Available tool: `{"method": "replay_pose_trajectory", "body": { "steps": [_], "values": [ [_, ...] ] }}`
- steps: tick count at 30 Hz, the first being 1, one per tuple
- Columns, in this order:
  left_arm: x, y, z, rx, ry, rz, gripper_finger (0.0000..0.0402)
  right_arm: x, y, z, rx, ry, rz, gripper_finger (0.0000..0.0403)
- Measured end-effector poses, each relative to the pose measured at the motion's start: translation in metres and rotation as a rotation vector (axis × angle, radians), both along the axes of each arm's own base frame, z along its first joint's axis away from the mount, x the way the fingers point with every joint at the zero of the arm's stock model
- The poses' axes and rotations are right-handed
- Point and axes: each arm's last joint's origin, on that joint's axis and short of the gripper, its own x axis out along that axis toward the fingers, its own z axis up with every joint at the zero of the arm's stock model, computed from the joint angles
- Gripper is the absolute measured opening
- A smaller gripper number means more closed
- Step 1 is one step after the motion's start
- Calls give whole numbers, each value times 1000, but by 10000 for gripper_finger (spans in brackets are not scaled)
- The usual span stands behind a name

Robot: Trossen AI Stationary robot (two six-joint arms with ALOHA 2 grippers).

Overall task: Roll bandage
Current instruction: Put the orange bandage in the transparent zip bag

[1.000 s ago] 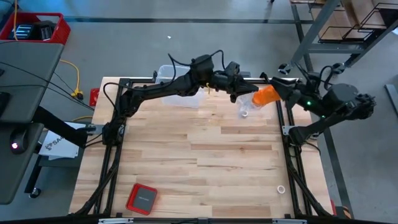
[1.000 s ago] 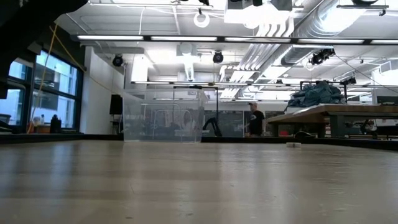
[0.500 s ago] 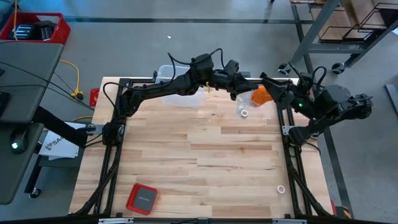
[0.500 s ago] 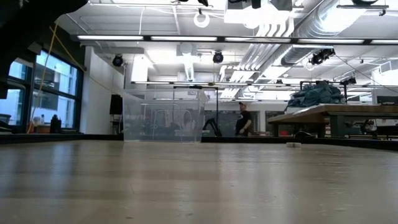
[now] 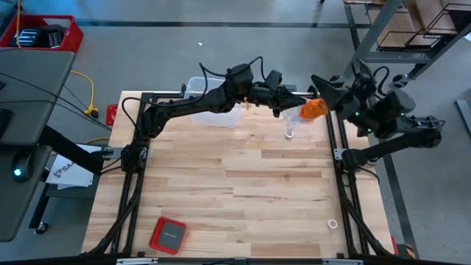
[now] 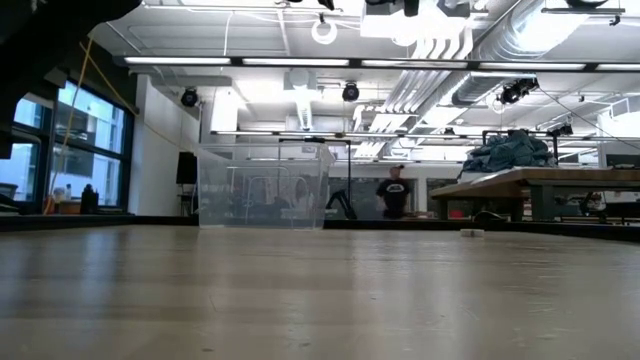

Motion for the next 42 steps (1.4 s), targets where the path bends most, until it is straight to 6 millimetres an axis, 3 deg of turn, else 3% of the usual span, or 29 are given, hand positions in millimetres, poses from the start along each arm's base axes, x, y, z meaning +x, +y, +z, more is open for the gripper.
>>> {"method": "replay_pose_trajectory", "body": {
  "steps": [21, 27, 32, 37, 42],
  "values": [
    [0, 1, 0, 14, -5, 4, 0, -25, -17, 18, -100, -170, -60, 193],
    [-8, 14, 13, 13, -130, -18, 0, -58, -16, 16, -141, -92, -82, 193],
    [-15, 22, 21, -4, -201, -47, 0, -94, -17, 6, -63, -20, -61, 193],
    [-21, 21, 31, 22, -309, -80, 0, -90, -17, -19, 79, 178, -16, 193],
    [-37, 21, 47, 77, -524, -119, 0, -73, -16, -30, 104, 301, 17, 193]
  ]
}}
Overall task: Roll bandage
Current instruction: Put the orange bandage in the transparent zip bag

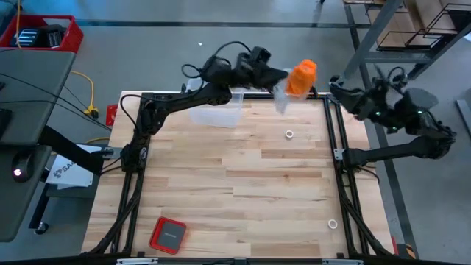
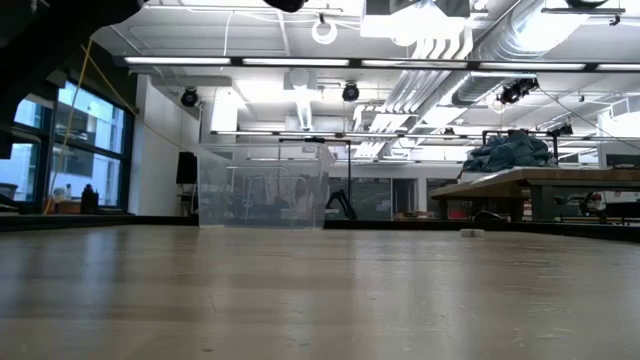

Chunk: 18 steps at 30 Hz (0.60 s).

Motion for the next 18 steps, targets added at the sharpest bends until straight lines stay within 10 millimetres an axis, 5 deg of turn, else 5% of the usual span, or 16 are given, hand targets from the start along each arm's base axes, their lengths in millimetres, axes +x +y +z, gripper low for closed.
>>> {"method": "replay_pose_trajectory", "body": {
  "steps": [12, 18],
  "values": [
    [-19, -12, 13, 83, -125, -170, 0, 64, 6, 14, -83, -140, 226, 193],
    [-26, -22, 19, 152, -78, -296, 0, 69, 9, 17, -50, -196, 337, 193]
  ]
}}
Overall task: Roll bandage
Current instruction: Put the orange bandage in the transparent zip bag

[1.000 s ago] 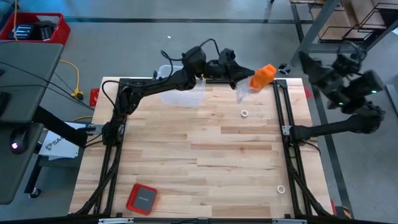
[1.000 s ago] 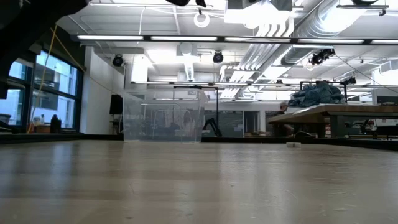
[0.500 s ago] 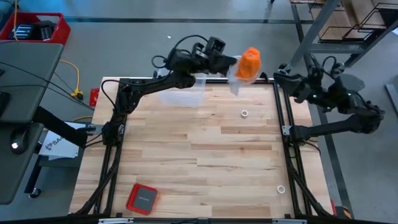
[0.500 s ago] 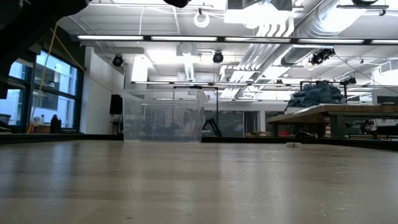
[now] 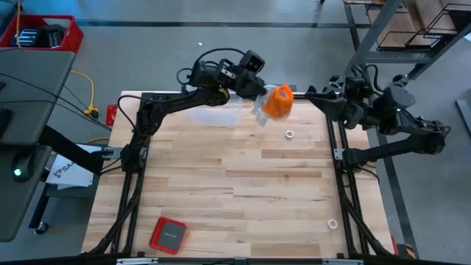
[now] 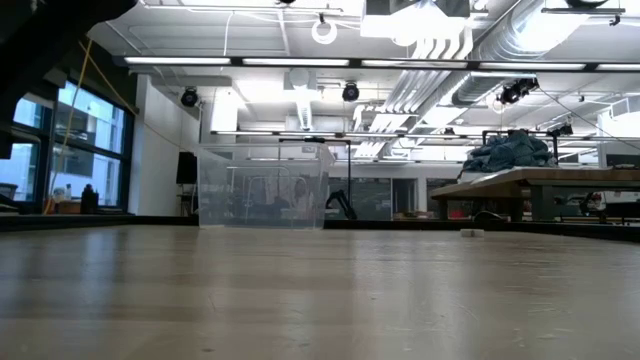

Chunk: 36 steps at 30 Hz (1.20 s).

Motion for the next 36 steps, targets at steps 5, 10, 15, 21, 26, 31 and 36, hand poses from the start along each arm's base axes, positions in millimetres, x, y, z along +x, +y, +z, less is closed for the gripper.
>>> {"method": "replay_pose_trajectory", "body": {
  "steps": [5, 10, 15, 21, 26, 31, 36],
  "values": [
    [-3, -1, 3, 9, 11, -16, 0, 4, 2, -1, 66, 2, 41, 193],
    [1, 0, 1, 15, 58, -19, 0, 22, 4, -8, 151, 40, 65, 193],
    [8, 1, -4, 53, 134, -17, 0, 28, 6, -9, 176, 39, 84, 193],
    [10, 3, -7, 69, 157, -7, 0, 25, 7, -8, 189, 35, 118, 193],
    [8, 8, -7, 68, 155, 5, 0, 20, 7, -6, 209, 25, 138, 193],
    [11, 11, -9, 67, 181, 20, 0, 23, 7, -15, 248, 115, 133, 193],
    [16, 13, -14, 88, 229, 38, 0, 24, 5, -18, 263, 135, 83, 193]
  ]
}}
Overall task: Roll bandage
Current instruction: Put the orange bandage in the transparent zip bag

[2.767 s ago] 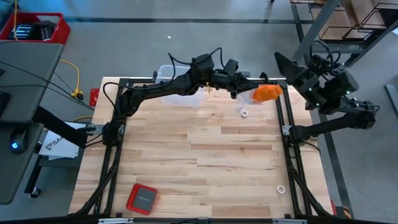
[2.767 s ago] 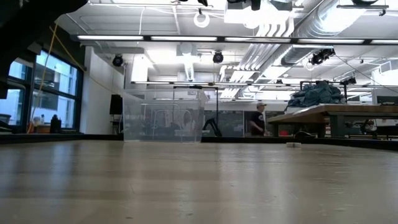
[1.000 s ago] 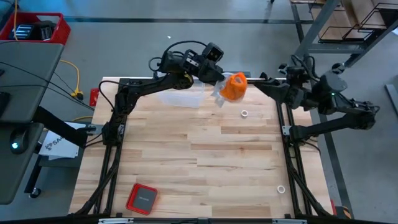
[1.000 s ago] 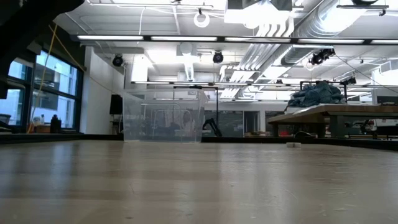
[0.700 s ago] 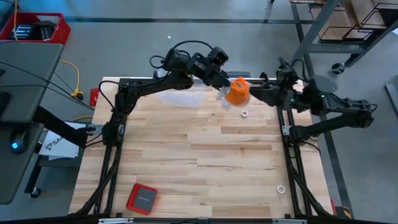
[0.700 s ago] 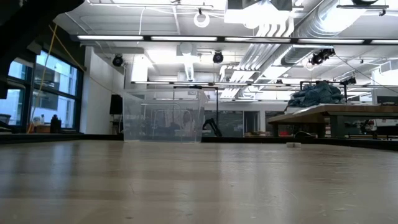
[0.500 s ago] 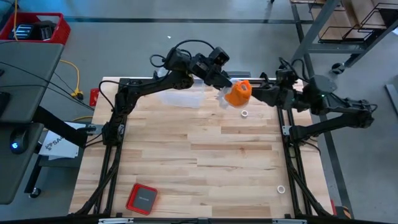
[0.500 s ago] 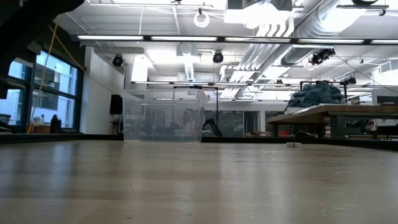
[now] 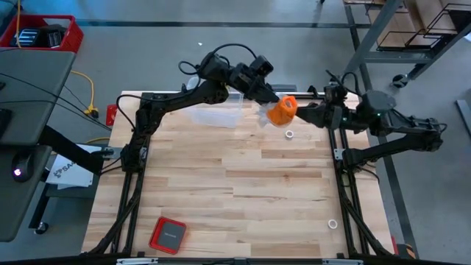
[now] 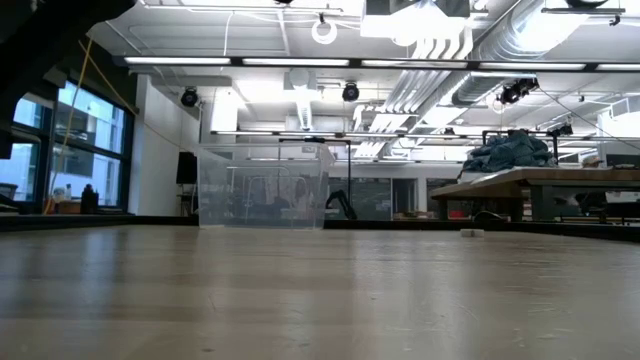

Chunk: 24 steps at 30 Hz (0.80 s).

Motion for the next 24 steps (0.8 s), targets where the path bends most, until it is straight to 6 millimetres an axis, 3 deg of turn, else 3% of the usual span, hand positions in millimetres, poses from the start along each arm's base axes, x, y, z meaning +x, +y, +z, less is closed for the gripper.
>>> {"method": "replay_pose_trajectory", "body": {
  "steps": [8, 11, 17, 24],
  "values": [
    [2, 2, -2, 11, 10, 22, 0, 1, -1, -8, 42, 80, -27, 177],
    [2, 2, -2, 9, 9, 25, 0, 1, -1, -10, 45, 96, -46, 138],
    [2, 3, -2, 8, 10, 26, 0, 1, -2, -11, 31, 114, -81, 13],
    [6, 5, -7, -11, 70, 48, 0, 0, -3, -13, 44, 127, -112, 3]
  ]
}}
